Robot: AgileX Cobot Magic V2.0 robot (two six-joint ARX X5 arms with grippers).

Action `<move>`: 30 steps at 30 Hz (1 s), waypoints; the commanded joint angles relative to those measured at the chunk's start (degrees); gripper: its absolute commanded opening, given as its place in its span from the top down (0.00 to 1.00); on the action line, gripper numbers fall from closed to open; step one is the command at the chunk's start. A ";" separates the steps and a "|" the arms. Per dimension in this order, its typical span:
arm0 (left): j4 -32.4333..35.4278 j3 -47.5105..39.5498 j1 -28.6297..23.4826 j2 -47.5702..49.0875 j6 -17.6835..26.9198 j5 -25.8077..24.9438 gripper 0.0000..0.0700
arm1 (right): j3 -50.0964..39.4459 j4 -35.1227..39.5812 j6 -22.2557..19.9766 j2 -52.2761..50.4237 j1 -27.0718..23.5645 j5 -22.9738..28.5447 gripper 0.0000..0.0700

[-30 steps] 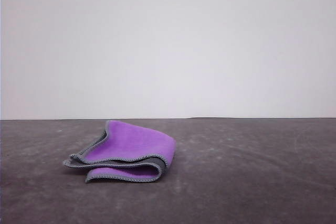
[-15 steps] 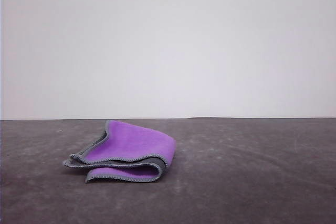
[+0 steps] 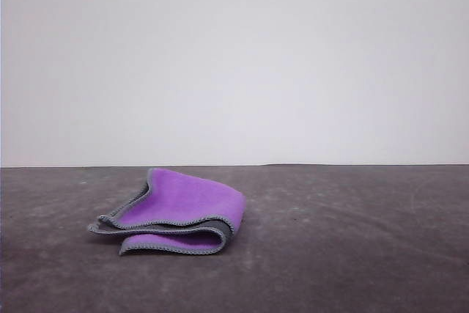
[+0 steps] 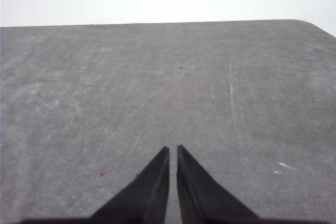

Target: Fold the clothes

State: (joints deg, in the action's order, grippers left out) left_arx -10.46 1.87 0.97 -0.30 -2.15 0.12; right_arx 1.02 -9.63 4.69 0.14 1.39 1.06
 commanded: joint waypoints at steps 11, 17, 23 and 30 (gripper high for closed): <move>-0.26 -1.16 -0.15 0.11 0.57 0.11 1.00 | -0.28 0.63 -0.04 0.07 -0.13 0.07 0.96; -0.26 -1.16 -0.15 0.11 0.57 0.11 1.00 | -0.28 0.63 -0.04 0.07 -0.13 0.07 0.97; -0.25 -1.16 -0.15 0.11 0.57 0.11 1.00 | -0.28 0.63 -0.04 0.07 -0.13 0.07 0.97; -0.25 -1.16 -0.15 0.11 0.57 0.11 1.00 | -0.28 0.63 -0.04 0.07 -0.13 0.07 0.97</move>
State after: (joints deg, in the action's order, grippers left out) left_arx -10.46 1.87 0.97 -0.30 -2.15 0.12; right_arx 1.02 -9.63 4.69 0.14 1.39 1.06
